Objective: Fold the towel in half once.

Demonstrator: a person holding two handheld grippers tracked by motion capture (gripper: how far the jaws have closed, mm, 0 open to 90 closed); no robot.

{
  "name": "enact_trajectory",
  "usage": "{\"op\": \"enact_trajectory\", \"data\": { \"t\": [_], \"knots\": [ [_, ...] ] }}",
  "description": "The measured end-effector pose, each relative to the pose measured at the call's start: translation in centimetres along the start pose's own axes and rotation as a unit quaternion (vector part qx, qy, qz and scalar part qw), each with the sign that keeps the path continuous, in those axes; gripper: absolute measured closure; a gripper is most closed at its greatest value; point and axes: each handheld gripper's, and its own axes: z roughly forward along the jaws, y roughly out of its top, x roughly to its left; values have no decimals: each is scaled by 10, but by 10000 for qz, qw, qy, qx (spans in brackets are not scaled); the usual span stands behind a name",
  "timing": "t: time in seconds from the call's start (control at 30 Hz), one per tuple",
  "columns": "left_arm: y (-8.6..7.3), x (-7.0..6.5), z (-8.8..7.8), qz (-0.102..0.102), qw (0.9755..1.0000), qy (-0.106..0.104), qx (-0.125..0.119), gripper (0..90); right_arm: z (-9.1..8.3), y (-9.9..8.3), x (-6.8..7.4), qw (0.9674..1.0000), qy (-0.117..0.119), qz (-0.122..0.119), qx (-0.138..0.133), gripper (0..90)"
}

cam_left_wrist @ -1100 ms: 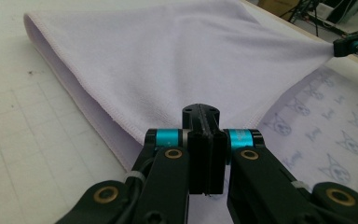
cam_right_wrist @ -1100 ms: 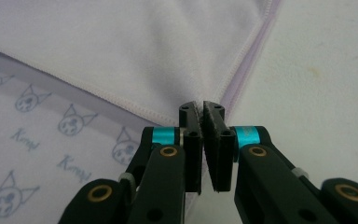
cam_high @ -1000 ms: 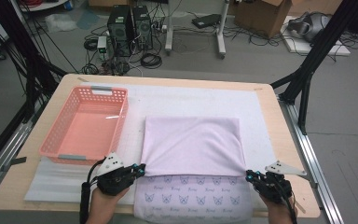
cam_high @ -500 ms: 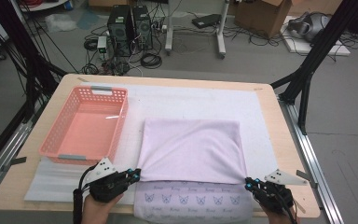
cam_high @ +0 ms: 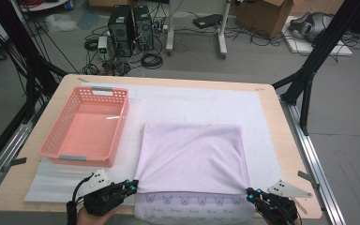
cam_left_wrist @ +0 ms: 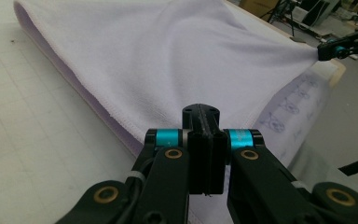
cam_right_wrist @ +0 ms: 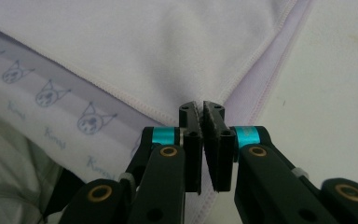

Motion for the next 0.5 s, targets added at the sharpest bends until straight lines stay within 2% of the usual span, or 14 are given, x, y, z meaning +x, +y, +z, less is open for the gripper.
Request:
{"op": "enact_trajectory", "data": {
  "t": [0.37, 0.4, 0.43, 0.47, 0.5],
  "knots": [
    [-12, -12, -4, 43, 9997, -206, 105, 896, -15, -16, 7, 10000, 37, 16, 84, 855],
    [-12, -12, -3, 38, 9998, -196, 53, 873, -15, -17, 8, 9999, 53, 36, 116, 840],
    [-10, -9, -1, 43, 9999, -162, -14, 734, -15, -16, 8, 9999, 49, 27, 120, 776],
    [-8, -7, 1, 72, 9999, -140, -62, 638, -14, -14, 7, 10000, 19, 85, 47, 685],
    [-5, -5, 3, 91, 9998, -112, -122, 595, -14, -11, 4, 9998, 9, 177, -68, 658]
  ]
}}
